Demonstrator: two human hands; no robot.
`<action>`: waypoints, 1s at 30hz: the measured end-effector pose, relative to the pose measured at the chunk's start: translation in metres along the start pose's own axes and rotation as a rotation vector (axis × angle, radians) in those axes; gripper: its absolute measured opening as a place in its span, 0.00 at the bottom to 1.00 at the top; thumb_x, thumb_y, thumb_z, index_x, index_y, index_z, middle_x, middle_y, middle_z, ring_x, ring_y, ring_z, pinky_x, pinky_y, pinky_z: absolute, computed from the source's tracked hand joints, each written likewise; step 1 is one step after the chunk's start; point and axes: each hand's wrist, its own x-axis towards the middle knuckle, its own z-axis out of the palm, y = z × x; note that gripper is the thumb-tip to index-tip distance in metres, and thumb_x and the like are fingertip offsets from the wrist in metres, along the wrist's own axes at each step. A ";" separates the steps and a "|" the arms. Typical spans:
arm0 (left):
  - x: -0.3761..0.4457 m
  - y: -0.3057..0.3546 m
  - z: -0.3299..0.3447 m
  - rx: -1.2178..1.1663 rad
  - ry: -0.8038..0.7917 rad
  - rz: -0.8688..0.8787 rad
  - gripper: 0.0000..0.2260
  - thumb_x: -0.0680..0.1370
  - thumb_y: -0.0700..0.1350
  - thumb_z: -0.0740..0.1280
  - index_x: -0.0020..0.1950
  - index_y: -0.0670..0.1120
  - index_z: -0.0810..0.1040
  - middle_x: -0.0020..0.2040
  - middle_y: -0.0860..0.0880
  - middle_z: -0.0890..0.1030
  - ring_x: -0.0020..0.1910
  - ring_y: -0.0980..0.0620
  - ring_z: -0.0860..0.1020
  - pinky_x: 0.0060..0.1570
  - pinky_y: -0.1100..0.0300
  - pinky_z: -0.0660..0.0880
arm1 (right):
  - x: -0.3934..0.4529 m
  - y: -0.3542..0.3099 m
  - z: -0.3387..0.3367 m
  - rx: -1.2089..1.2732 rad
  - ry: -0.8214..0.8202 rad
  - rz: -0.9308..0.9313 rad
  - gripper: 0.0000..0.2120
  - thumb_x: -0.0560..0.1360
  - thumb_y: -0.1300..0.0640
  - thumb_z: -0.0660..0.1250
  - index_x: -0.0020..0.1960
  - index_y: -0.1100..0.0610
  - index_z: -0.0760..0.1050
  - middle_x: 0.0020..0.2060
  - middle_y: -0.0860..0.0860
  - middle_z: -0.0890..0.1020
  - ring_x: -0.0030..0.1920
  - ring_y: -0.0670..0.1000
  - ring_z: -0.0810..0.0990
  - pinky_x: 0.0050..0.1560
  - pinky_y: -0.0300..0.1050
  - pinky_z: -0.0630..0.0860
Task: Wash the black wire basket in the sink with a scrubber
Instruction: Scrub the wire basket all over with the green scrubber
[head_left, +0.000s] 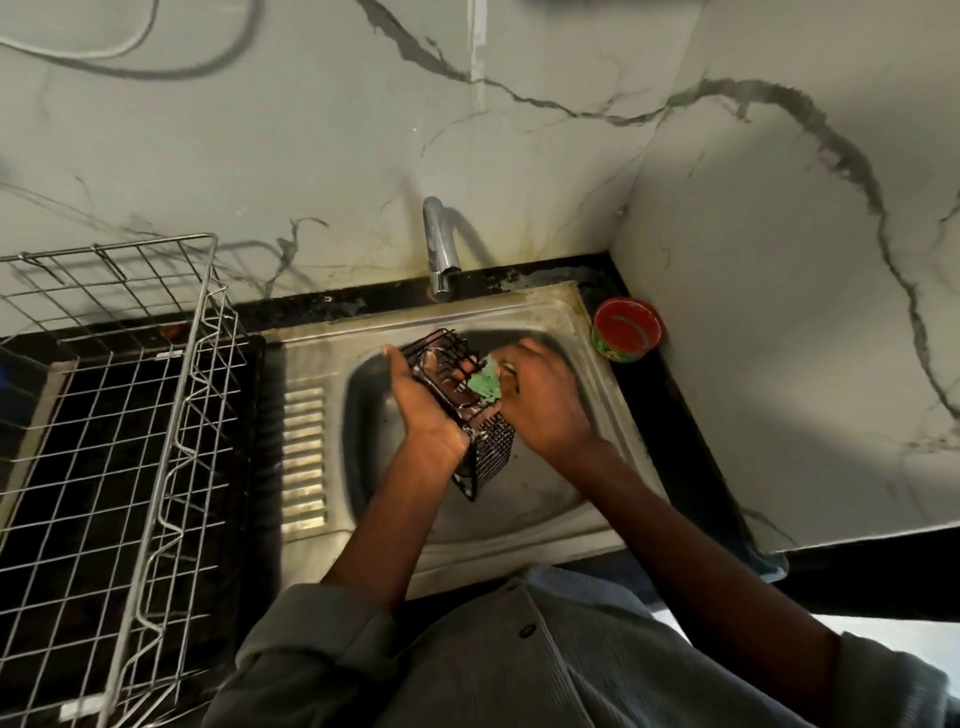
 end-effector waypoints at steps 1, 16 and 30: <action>0.000 -0.001 0.000 0.024 -0.015 -0.010 0.42 0.75 0.79 0.52 0.66 0.46 0.82 0.62 0.39 0.83 0.60 0.38 0.81 0.61 0.42 0.77 | 0.002 0.001 -0.002 -0.021 -0.031 -0.011 0.12 0.80 0.62 0.65 0.62 0.56 0.79 0.57 0.53 0.78 0.59 0.54 0.78 0.61 0.50 0.76; -0.005 -0.006 0.008 0.136 -0.002 -0.041 0.37 0.79 0.75 0.50 0.58 0.48 0.85 0.54 0.40 0.86 0.49 0.41 0.86 0.49 0.48 0.82 | 0.003 -0.020 -0.019 0.233 -0.018 -0.044 0.11 0.74 0.62 0.74 0.53 0.50 0.84 0.49 0.44 0.86 0.48 0.39 0.83 0.51 0.37 0.80; -0.005 -0.008 0.012 0.174 -0.036 -0.042 0.34 0.81 0.72 0.55 0.56 0.45 0.84 0.50 0.42 0.85 0.48 0.44 0.86 0.47 0.53 0.82 | 0.016 -0.043 -0.012 -0.076 -0.059 -0.082 0.10 0.72 0.66 0.68 0.39 0.52 0.83 0.34 0.49 0.84 0.36 0.50 0.81 0.32 0.40 0.71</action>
